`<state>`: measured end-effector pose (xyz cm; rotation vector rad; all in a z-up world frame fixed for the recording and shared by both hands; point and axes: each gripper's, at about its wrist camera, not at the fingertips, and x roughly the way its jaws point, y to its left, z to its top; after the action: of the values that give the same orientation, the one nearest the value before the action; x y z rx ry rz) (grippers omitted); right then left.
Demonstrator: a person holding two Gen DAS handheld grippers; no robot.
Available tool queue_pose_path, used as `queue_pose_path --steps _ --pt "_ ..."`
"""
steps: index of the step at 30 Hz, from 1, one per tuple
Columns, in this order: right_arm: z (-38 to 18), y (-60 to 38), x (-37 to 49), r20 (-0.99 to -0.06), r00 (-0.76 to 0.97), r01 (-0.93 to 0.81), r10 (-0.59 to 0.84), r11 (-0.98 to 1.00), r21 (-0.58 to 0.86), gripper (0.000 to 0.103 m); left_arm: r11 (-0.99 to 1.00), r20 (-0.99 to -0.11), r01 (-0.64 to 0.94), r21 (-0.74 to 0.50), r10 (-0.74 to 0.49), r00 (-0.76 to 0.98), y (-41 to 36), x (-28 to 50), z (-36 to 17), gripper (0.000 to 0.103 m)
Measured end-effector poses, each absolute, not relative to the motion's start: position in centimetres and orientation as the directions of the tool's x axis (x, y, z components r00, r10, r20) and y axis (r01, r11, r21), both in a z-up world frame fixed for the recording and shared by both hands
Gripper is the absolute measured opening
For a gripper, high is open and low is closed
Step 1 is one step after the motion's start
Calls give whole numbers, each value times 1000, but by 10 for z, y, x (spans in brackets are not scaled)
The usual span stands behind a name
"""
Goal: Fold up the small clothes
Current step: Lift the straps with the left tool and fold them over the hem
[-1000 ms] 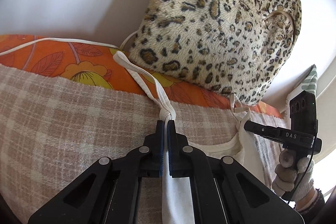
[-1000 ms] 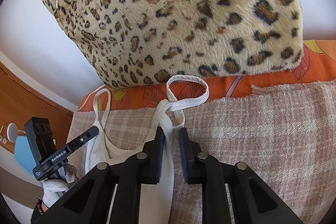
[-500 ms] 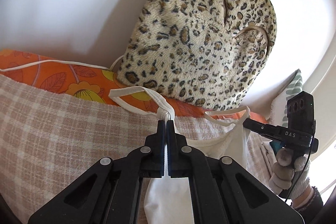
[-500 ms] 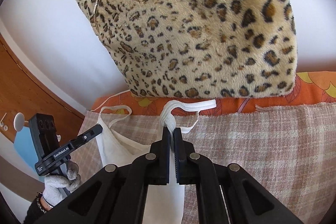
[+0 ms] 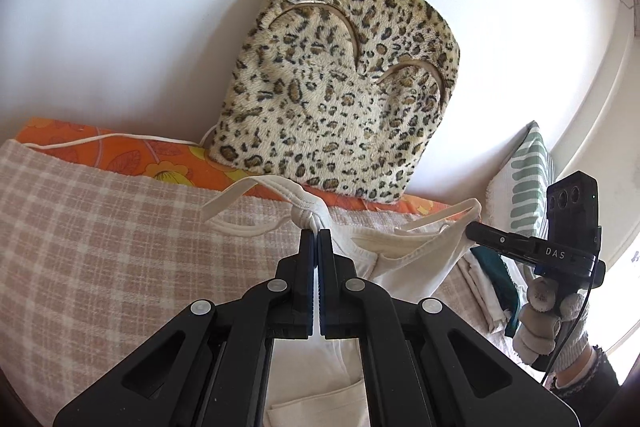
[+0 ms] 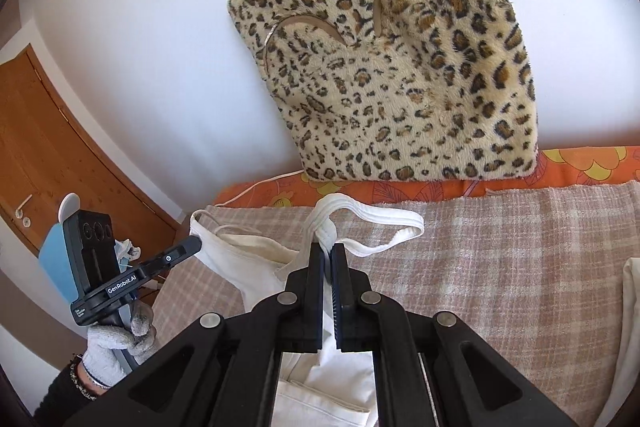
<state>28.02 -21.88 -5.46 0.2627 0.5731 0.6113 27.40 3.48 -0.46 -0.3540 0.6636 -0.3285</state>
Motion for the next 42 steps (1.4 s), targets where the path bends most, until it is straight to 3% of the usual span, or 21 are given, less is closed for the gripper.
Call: queue_pose_path --steps 10,27,34,42 --pt "-73 -218 191 -426 688 -486 587 809 331 1 906 -560 215 -364 -397 727 26 195 -5 0" --pt "-157 -224 129 -556 649 -457 520 850 262 1 946 -691 261 -192 -319 648 4 114 -73 0" --pt "-172 -247 111 -617 590 -437 521 848 299 11 954 -736 263 -145 -281 616 14 90 -69 5" --pt "-139 -241 94 -520 677 -473 521 849 235 22 956 -674 265 -123 -276 685 9 89 -38 9"
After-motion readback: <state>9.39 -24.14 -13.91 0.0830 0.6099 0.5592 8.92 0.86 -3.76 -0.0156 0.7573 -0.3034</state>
